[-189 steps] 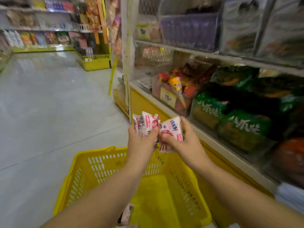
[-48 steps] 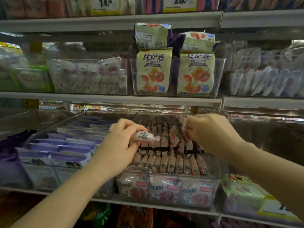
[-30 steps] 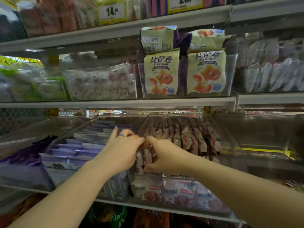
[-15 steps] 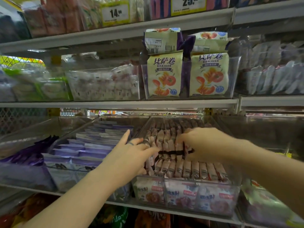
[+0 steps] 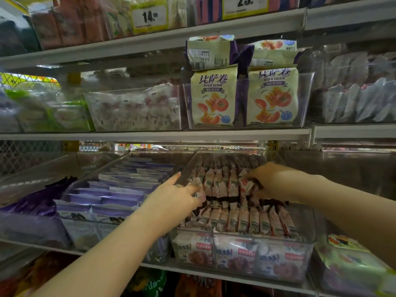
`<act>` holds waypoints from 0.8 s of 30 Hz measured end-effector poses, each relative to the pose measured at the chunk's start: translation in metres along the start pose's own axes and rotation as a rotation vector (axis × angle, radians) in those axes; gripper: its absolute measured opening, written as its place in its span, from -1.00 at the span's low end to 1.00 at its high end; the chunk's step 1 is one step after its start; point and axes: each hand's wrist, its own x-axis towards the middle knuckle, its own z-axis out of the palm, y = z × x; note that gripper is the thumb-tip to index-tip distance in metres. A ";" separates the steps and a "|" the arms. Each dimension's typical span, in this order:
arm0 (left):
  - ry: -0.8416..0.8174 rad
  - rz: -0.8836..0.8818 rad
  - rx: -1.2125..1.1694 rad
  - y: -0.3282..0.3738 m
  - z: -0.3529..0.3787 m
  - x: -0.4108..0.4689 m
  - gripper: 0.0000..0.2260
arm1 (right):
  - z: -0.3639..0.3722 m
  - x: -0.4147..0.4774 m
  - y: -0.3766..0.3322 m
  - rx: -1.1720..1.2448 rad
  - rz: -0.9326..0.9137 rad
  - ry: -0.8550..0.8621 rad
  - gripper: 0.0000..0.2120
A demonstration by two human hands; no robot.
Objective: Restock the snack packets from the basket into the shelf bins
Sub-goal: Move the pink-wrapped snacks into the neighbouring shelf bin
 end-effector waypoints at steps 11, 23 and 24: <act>0.040 -0.214 -0.352 -0.004 -0.002 -0.022 -0.44 | -0.010 -0.030 -0.018 -0.040 -0.172 0.379 -0.53; 0.090 -0.447 -0.384 0.000 0.003 -0.046 -0.58 | 0.021 0.003 -0.108 0.360 -0.310 0.358 -0.74; 0.099 -0.451 -0.384 0.000 0.002 -0.045 -0.56 | 0.020 0.002 -0.104 0.392 -0.322 0.382 -0.80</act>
